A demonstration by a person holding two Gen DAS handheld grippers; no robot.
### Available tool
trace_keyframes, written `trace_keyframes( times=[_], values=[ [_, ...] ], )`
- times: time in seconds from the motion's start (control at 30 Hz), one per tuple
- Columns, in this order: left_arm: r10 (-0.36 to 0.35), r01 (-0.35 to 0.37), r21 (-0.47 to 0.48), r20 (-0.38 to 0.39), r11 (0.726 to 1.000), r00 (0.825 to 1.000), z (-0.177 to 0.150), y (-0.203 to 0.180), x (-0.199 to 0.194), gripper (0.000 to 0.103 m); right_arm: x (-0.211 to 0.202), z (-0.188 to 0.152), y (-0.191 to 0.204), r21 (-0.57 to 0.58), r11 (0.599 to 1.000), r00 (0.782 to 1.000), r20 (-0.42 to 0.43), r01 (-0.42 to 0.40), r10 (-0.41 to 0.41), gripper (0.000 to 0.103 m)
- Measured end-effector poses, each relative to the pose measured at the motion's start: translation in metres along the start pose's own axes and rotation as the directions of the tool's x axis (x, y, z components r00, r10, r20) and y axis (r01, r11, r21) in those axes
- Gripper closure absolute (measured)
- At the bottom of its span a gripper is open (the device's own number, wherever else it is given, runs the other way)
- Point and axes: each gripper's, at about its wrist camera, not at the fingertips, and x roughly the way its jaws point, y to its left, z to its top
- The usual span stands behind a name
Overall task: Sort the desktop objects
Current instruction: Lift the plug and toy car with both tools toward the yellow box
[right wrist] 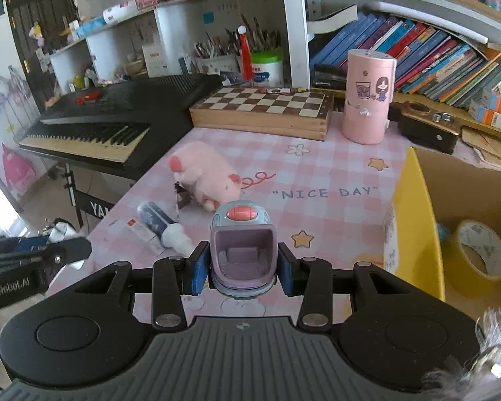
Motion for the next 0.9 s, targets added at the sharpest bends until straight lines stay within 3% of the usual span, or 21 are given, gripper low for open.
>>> trace_keyframes(
  times=[0.27,0.67,0.9],
  values=[
    [-0.014,0.014,0.037,-0.001,0.999,1.000,-0.022,-0.003,-0.025,0.079,-0.026,-0.025,0.010,0.050,0.999,1.000,-0.019,0.018,-0.018,0.064],
    [-0.051,0.050,0.067,0.002,0.996,0.999,-0.062,0.004,-0.076,0.079,-0.071,-0.072,0.046,0.037,0.999,0.999,-0.015,0.039,-0.038,0.064],
    [-0.061,0.060,0.075,0.008,0.995,0.998,-0.092,0.009,-0.111,0.079,-0.095,-0.113,0.057,0.086,0.995,0.997,-0.071,0.042,-0.036,0.064]
  ],
)
